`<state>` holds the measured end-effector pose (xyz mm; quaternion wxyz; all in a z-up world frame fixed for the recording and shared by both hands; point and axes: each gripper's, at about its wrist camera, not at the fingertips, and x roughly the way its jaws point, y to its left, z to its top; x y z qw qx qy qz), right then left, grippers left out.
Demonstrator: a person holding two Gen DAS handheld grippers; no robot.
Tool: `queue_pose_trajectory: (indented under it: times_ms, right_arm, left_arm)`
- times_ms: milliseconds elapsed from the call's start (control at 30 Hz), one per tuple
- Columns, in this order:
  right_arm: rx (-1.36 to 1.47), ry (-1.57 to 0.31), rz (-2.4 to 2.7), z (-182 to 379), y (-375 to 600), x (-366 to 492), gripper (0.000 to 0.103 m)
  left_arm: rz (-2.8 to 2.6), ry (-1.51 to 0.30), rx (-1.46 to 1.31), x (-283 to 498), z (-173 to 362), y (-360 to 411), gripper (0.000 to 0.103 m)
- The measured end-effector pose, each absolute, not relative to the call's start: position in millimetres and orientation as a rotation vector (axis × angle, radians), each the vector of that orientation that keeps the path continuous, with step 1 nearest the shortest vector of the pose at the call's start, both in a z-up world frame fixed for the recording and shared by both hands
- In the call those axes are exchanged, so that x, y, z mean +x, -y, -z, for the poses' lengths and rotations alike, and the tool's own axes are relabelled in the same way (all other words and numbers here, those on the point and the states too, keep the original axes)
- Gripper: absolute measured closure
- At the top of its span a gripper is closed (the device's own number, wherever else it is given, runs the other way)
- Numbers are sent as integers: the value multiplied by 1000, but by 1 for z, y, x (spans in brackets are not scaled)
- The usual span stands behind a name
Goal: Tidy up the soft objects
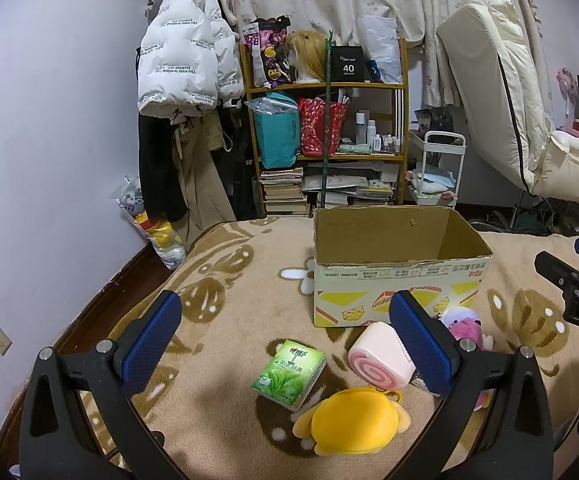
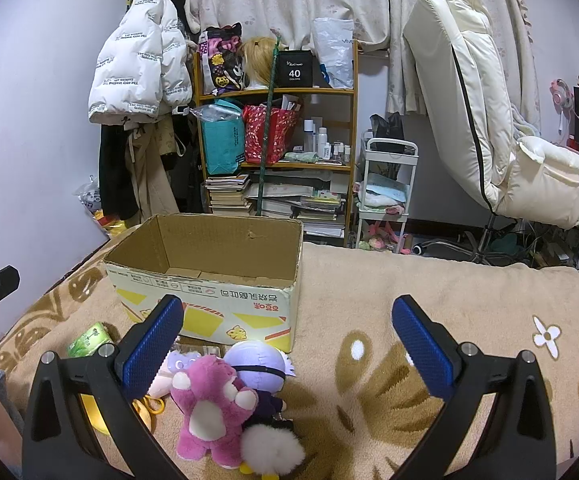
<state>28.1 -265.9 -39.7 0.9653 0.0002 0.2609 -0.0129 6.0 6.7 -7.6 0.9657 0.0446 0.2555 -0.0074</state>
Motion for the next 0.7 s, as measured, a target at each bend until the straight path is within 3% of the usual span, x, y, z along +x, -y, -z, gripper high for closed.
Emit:
queue_pose_trajectory:
  times_ms: [700]
  right_arm:
    - [1,-530,26,41,265,29,0]
  left_arm:
    - [14,-520,94,5,13,-16,1]
